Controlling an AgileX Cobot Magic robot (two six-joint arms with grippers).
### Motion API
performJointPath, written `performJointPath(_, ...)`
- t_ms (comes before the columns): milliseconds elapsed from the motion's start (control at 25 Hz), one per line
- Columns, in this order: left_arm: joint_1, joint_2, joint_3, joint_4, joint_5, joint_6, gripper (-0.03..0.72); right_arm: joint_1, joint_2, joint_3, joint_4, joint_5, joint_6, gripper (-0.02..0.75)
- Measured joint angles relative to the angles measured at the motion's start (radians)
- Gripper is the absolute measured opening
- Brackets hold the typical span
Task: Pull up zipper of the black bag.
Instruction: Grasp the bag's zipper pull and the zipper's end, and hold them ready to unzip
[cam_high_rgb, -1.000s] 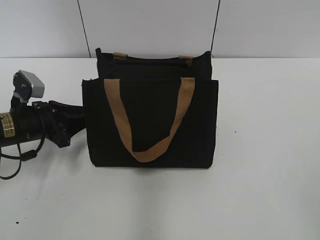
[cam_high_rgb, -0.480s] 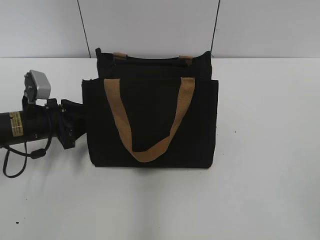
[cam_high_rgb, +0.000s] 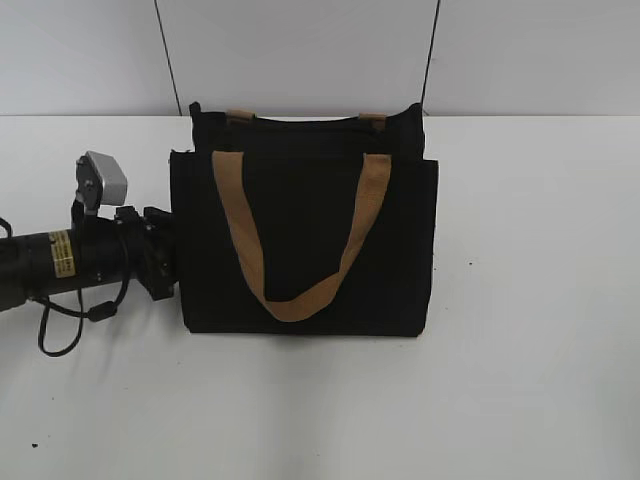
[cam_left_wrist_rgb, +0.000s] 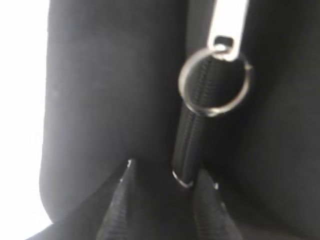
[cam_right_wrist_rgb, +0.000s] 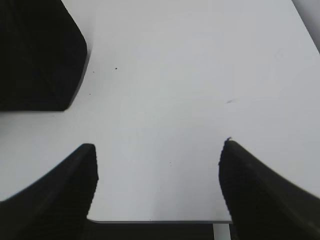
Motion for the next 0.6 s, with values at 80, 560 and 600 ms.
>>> performJointPath(80,0.0,0.001,0.0,-0.002,0.0,0.0,0.303,0.0,0.0,0.0,0.0,0.0,0.0,0.577)
performJointPath(560,-0.001,-0.02,0.0,-0.01,0.004,0.0,0.038,0.0,0.0,0.0,0.0,0.0,0.0,0.577)
performJointPath(600,-0.001,-0.03,0.0,-0.01,0.006,0.0,0.038,0.0,0.0,0.0,0.0,0.0,0.0,0.577)
